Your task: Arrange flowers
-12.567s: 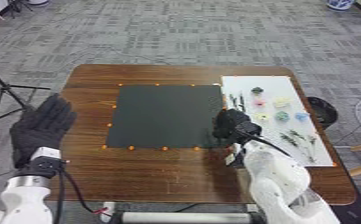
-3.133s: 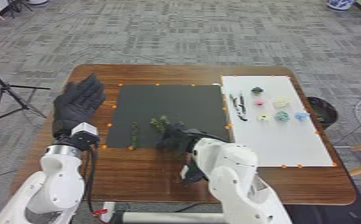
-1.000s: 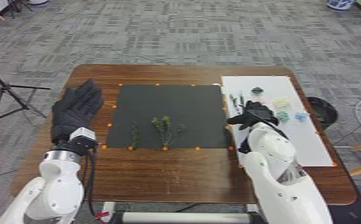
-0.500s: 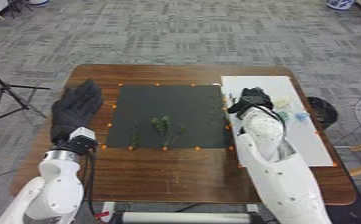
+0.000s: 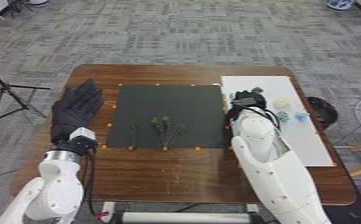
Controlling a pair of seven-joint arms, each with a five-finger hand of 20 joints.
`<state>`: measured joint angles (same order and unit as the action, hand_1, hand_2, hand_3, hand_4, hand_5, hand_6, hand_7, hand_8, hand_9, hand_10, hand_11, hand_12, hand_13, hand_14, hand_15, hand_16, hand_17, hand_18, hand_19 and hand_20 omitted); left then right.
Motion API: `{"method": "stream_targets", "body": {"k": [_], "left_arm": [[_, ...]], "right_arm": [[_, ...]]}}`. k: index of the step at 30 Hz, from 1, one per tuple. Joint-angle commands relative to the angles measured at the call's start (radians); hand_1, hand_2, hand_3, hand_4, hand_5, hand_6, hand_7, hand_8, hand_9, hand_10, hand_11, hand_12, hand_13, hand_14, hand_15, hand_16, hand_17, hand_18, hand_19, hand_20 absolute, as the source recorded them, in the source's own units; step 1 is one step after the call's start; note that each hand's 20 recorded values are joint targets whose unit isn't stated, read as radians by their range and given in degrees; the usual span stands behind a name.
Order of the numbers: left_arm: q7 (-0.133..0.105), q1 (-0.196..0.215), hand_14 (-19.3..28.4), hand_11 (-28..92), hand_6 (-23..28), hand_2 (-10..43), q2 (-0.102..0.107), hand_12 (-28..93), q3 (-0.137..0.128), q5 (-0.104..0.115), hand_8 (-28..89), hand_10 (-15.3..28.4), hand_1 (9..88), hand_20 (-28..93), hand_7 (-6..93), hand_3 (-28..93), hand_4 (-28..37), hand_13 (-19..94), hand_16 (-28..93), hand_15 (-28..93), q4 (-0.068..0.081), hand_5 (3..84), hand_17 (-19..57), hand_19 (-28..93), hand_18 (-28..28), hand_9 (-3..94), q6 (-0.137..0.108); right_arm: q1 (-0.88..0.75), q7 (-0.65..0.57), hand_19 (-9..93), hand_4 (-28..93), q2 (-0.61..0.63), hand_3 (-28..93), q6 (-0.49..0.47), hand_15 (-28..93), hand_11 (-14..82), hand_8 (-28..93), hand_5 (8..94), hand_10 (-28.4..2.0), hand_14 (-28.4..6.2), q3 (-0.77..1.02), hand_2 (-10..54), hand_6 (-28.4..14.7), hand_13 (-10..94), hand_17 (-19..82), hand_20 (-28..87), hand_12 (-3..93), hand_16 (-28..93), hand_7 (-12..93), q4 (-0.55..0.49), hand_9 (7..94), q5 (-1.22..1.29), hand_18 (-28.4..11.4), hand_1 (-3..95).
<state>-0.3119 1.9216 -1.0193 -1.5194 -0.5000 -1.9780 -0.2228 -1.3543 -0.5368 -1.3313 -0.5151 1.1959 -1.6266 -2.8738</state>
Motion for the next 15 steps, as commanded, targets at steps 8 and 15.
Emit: {"method": "stream_targets", "body": {"k": [8,15], "left_arm": [[0.008,0.008,14.6,19,8.1,13.8,-0.007,8,-0.003,0.000,-10,13.4,25.3,8,12.3,72,-28.3,26,-3,21,-0.011,45.4,-6.0,35,13.9,34.6,0.013],[0.008,0.004,14.6,19,8.1,13.6,-0.007,8,-0.002,-0.002,-10,13.6,25.2,8,12.4,72,-28.3,26,-3,21,-0.011,45.2,-6.0,35,13.9,34.4,0.014]], "right_arm": [[-0.002,0.005,93,-21,0.017,62,-0.119,72,39.1,11,73.9,-15.4,-12.3,-0.013,-9.5,-5.4,71,46,42,36.2,39,22,0.082,75.4,-0.026,-24.3,51.0],[-0.009,-0.023,93,-18,0.010,62,-0.086,71,34.1,21,76.8,-13.7,-11.3,-0.004,-9.5,-3.5,74,47,42,46.1,39,31,0.083,79.4,0.013,-24.0,54.9]]}}
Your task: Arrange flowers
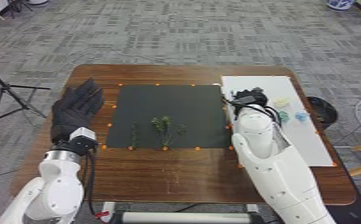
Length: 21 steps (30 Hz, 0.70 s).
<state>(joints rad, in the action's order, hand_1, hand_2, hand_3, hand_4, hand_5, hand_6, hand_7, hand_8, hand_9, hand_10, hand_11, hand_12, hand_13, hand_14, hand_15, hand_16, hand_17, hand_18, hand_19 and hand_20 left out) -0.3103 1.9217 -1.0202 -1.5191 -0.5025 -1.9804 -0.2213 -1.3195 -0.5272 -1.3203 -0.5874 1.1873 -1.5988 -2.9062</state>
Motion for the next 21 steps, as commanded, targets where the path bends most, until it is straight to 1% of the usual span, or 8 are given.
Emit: {"method": "stream_targets", "body": {"k": [1,6,9,11,13,14,15,21], "left_arm": [[0.008,0.004,14.6,19,8.1,13.6,-0.007,8,-0.003,0.001,-10,13.6,25.2,8,12.4,72,-28.3,26,-3,21,-0.008,45.1,-6.1,35,14.0,34.4,0.013],[0.010,0.006,14.7,19,8.2,13.5,-0.010,8,-0.003,-0.001,-10,13.6,25.1,8,12.4,72,-28.3,26,-3,21,-0.008,45.2,-6.1,35,14.0,34.4,0.014],[0.011,0.007,14.7,19,8.2,13.5,-0.010,8,-0.005,-0.001,-10,13.7,25.1,8,12.5,72,-28.3,26,-3,22,-0.009,45.3,-6.1,35,14.0,34.4,0.013],[0.011,0.006,14.7,19,8.3,13.5,-0.010,8,-0.005,-0.005,-10,13.6,25.2,8,12.5,72,-28.3,26,-3,22,-0.009,45.3,-6.1,35,14.0,34.4,0.006],[0.012,0.007,14.7,19,8.3,13.6,-0.007,8,-0.004,-0.021,-10,13.7,25.2,8,12.5,72,-28.3,26,-3,22,-0.009,45.3,-6.2,35,14.0,34.5,0.000],[0.011,0.007,14.7,19,8.2,13.6,-0.006,8,-0.003,-0.015,-10,13.7,25.3,8,12.5,72,-28.3,26,-3,22,-0.007,45.3,-6.2,35,14.1,34.5,0.004],[0.009,0.008,14.8,19,8.2,13.6,-0.006,8,-0.004,-0.007,-10,13.7,25.3,8,12.5,72,-28.3,26,-3,22,-0.010,45.3,-6.2,35,14.1,34.5,0.005],[0.009,0.010,14.8,19,8.3,13.5,-0.009,8,-0.009,-0.008,-10,13.6,25.2,8,12.4,72,-28.3,26,-3,22,-0.011,45.2,-6.2,35,14.1,34.4,0.008]], "right_arm": [[-0.045,-0.033,93,-18,-0.003,63,-0.007,71,34.4,22,76.9,-13.6,-11.2,0.006,-9.5,-3.1,74,47,42,47.0,39,33,0.055,79.7,0.051,-24.0,55.0],[-0.060,-0.029,93,-16,0.003,66,0.052,71,34.9,23,76.0,-13.1,-11.1,0.011,-9.5,-2.2,75,48,43,48.5,39,37,0.030,80.0,0.070,-23.9,53.5],[-0.069,-0.015,93,-15,0.016,68,0.121,70,34.9,24,74.7,-12.9,-10.8,0.000,-9.5,-2.5,75,49,43,48.8,39,39,0.019,79.9,0.023,-23.8,52.5],[-0.073,-0.012,93,-14,0.024,69,0.172,70,34.6,24,74.3,-12.7,-10.7,-0.003,-9.5,-3.4,75,49,43,49.2,39,41,0.012,79.9,0.018,-23.8,52.3],[-0.076,-0.007,93,-12,0.029,70,0.208,70,34.7,24,74.4,-12.3,-10.2,-0.003,-9.5,-4.2,76,50,43,50.0,39,42,-0.002,80.0,0.020,-23.7,51.8],[-0.078,-0.008,93,-12,0.033,71,0.238,70,34.7,24,74.4,-12.2,-10.0,-0.005,-9.5,-4.5,76,51,43,50.3,39,42,-0.008,80.1,0.022,-23.7,51.4],[-0.081,-0.005,93,-12,0.038,71,0.260,70,34.7,24,74.5,-12.0,-9.9,-0.005,-9.5,-4.7,76,51,44,50.8,39,42,-0.020,80.1,0.023,-23.6,51.1],[-0.096,-0.002,93,-9,0.060,73,0.360,69,35.1,25,75.2,-11.0,-8.9,-0.006,-9.5,-5.5,78,53,44,52.4,39,42,-0.113,80.8,0.053,-23.2,50.0]]}}
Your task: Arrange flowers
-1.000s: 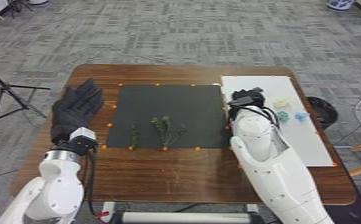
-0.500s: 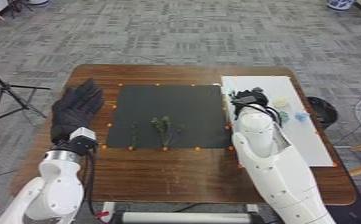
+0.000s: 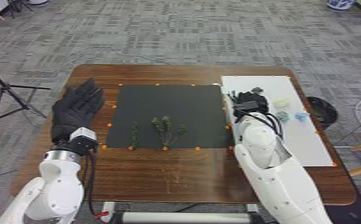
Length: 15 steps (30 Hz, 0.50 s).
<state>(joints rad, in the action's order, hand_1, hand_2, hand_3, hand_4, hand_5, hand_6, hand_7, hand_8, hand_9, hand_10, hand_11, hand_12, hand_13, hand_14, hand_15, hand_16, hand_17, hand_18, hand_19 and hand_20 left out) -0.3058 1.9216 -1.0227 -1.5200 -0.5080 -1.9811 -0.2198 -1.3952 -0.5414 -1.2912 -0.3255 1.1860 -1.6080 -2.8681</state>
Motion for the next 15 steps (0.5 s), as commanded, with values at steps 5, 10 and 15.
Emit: {"method": "stream_targets", "body": {"k": [5,10,15], "left_arm": [[0.003,0.016,14.7,19,8.2,13.6,-0.004,8,-0.009,0.003,-10,13.6,25.3,9,12.5,72,-28.3,26,-3,22,-0.014,45.3,-6.4,35,14.3,34.4,0.005],[0.004,0.025,14.7,19,8.2,13.6,0.002,8,-0.016,0.000,-10,13.6,25.3,9,12.4,72,-28.3,26,-3,22,-0.021,45.2,-6.3,35,14.3,34.5,0.003],[0.002,0.024,14.8,19,8.2,13.6,0.014,8,-0.016,-0.001,-10,13.6,25.3,9,12.4,72,-28.3,26,-3,22,-0.024,45.2,-6.3,35,14.3,34.4,0.003]], "right_arm": [[-0.032,0.004,93,-7,0.048,73,0.118,69,34.9,26,75.4,-10.8,-8.8,-0.014,-9.5,-6.1,79,54,45,53.1,39,42,-0.187,81.1,0.055,-23.3,49.6],[-0.043,-0.012,93,-6,0.040,73,0.049,69,34.5,26,75.7,-10.8,-8.4,-0.042,-9.5,-6.2,79,54,45,53.4,40,42,-0.269,81.5,0.091,-23.3,49.0],[-0.098,-0.019,93,-5,0.027,73,-0.022,68,34.2,26,75.9,-11.2,-8.4,-0.065,-9.5,-6.2,80,54,45,53.8,40,41,-0.365,81.8,0.088,-23.4,48.9]]}}
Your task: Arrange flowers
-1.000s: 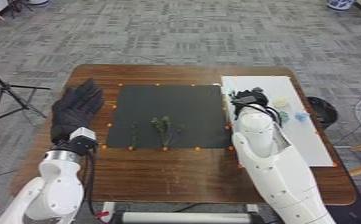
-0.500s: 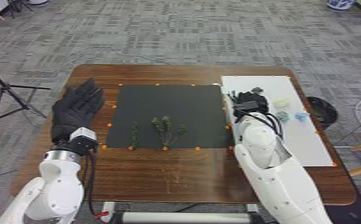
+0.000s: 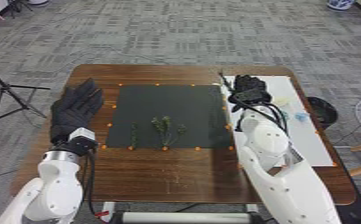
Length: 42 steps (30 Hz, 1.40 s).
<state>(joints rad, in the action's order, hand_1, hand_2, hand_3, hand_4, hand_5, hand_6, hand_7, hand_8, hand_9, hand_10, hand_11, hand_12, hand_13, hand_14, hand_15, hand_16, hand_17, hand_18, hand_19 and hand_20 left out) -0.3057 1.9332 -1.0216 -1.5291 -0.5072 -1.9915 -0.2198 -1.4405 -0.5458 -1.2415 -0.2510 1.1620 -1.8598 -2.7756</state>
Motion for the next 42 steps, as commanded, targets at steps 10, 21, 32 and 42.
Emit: {"method": "stream_targets", "body": {"k": [10,21,32,42], "left_arm": [[-0.006,0.020,14.7,19,8.2,13.5,0.024,8,-0.020,0.001,-10,13.6,25.2,9,12.5,72,-28.3,26,-3,22,-0.020,45.1,-6.3,35,14.3,34.5,-0.001],[-0.004,0.015,14.9,19,8.1,13.5,0.021,8,-0.012,0.007,-10,13.5,25.3,9,12.6,72,-28.3,26,-3,22,-0.017,45.1,-6.3,35,14.3,34.5,0.000],[0.001,0.002,14.9,19,8.2,13.6,0.017,8,-0.008,0.011,-10,13.5,25.4,9,12.7,72,-28.3,26,-3,22,-0.008,45.3,-6.2,35,14.3,34.6,-0.002],[0.007,0.002,14.9,19,8.4,13.8,0.016,8,0.001,0.012,-10,13.8,25.4,9,12.7,72,-28.3,27,-3,22,-0.007,45.6,-6.3,35,14.3,35.0,0.000]], "right_arm": [[-0.181,-0.035,93,-5,-0.059,73,-0.149,68,33.9,27,76.1,-11.0,-8.6,-0.061,-9.5,-6.1,79,54,45,53.9,40,41,-0.172,81.9,-0.010,-23.4,49.2],[-0.237,-0.030,93,-6,-0.132,72,-0.120,68,34.1,26,75.7,-10.6,-8.2,-0.060,-9.5,-5.6,79,54,45,53.6,40,41,-0.105,81.6,-0.072,-23.1,49.7],[-0.233,-0.011,93,-9,-0.164,70,-0.157,67,35.3,23,73.8,-11.1,-7.0,-0.076,-9.5,-4.1,80,55,45,53.2,41,44,-0.081,80.8,-0.085,-21.7,50.6],[-0.231,0.013,93,-19,-0.159,67,-0.183,67,45.1,-5,74.6,-14.5,-7.8,-0.071,-9.5,-4.8,79,54,46,36.1,41,40,-0.121,77.8,-0.057,-21.7,35.0]]}}
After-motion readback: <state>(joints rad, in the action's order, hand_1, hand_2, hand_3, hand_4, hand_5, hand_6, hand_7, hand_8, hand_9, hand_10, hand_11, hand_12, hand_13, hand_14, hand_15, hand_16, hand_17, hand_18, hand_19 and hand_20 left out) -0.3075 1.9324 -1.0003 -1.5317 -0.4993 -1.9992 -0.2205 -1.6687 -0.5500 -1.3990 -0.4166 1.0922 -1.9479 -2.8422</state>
